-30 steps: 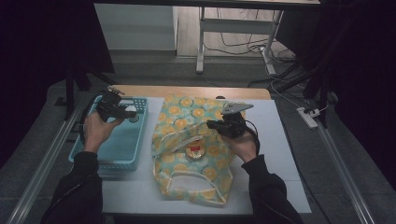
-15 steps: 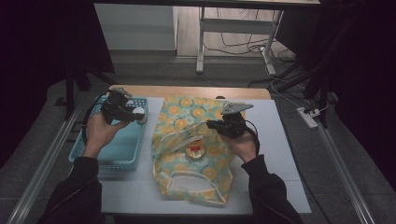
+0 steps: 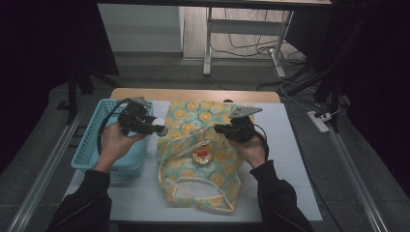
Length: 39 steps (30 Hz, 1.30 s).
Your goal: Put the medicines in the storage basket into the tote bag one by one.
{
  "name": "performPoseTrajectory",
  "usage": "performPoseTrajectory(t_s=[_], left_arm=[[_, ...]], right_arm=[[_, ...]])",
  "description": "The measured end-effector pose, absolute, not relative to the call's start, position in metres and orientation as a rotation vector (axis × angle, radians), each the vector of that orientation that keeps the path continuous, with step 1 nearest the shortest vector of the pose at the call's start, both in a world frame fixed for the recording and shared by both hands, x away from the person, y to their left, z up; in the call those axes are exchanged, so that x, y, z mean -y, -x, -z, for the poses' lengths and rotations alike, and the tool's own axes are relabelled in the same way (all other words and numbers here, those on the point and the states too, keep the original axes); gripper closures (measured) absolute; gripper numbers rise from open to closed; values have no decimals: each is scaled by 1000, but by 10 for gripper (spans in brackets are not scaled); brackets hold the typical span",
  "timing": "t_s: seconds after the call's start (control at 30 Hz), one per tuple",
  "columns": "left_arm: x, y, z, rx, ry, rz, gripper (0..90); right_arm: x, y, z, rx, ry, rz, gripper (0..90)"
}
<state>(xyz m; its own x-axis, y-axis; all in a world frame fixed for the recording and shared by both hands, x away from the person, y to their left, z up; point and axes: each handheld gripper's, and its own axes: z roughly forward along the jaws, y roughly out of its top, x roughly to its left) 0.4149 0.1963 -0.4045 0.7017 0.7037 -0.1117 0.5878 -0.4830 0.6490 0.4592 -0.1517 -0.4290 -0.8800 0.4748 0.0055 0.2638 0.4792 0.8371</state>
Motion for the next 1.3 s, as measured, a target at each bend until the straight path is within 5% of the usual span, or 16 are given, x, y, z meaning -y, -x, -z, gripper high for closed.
performPoseTrajectory(t_s=[1.3], left_arm=[[-55,-418,433,-666,-2377,-196,501]], right_arm=[[157,-463,429,-2487,-663,-1355,900]])
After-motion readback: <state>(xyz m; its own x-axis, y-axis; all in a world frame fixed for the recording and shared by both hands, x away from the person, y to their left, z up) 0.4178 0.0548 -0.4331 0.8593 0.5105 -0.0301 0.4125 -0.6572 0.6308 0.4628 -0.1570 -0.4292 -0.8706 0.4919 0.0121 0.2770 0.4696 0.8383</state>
